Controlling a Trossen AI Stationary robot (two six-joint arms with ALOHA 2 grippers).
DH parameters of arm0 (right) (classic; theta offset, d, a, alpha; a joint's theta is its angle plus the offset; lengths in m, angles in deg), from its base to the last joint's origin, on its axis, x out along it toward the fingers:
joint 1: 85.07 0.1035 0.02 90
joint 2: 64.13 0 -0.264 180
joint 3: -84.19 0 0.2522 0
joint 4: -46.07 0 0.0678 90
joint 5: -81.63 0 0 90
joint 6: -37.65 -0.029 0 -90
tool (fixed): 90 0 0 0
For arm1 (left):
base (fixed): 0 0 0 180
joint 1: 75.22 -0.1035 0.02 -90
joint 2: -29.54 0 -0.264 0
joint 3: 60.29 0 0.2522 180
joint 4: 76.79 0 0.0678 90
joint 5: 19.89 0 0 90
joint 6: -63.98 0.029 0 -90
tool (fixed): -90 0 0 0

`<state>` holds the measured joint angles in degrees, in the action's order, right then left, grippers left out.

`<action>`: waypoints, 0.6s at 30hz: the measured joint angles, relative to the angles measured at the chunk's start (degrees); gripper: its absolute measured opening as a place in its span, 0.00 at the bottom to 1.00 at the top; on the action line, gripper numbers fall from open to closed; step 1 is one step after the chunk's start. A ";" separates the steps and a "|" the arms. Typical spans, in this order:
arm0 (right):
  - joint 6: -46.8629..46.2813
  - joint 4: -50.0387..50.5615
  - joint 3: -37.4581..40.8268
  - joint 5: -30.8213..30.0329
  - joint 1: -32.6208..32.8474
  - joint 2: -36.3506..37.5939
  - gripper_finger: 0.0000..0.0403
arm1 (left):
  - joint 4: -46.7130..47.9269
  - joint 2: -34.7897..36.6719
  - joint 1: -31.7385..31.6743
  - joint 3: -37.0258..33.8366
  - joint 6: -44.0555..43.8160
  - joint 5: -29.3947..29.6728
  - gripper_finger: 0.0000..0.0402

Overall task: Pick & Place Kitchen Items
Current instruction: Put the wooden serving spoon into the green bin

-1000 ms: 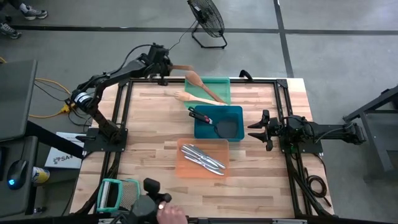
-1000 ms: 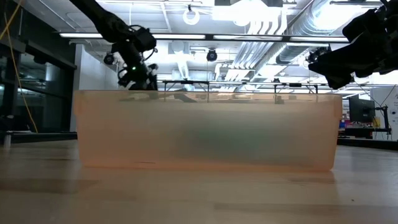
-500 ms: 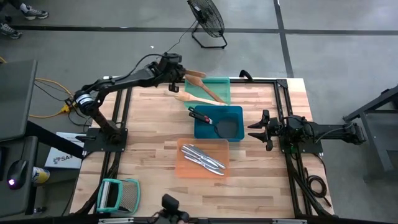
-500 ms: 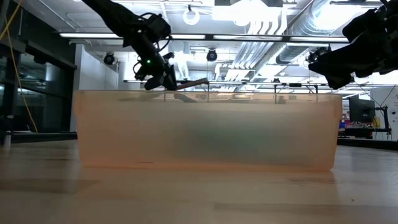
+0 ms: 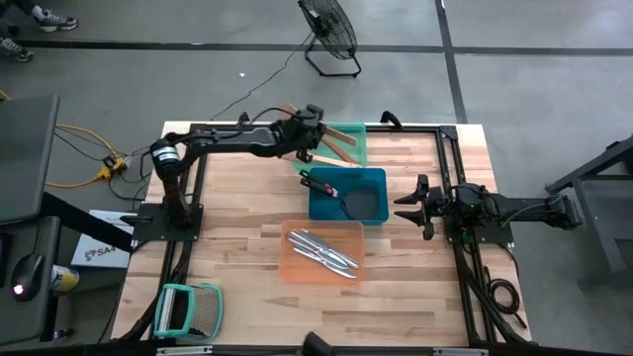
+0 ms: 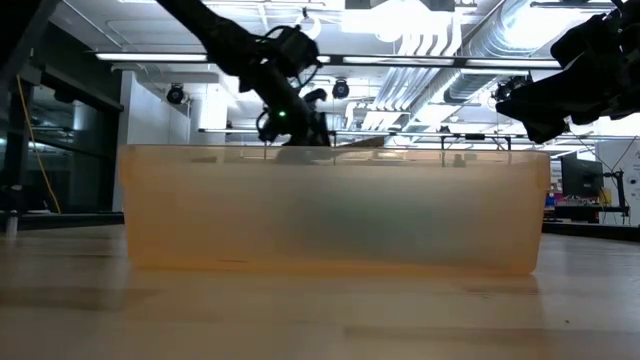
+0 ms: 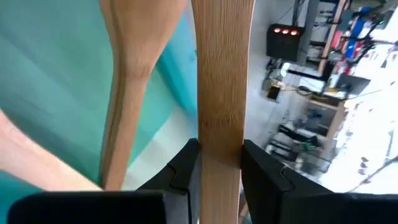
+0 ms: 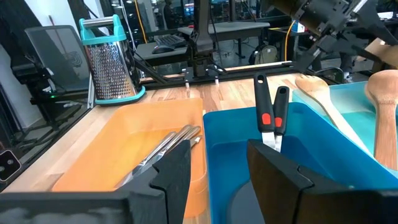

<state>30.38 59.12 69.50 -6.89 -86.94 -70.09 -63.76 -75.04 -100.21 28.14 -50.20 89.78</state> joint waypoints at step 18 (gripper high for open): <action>0.00 0.00 0.00 0.11 0.00 0.02 0.37 | 27.90 -13.53 2.89 26.82 6.04 7.04 0.20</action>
<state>30.38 59.12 69.50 -6.78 -86.94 -70.06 -35.86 -88.56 -97.32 54.96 -44.16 96.82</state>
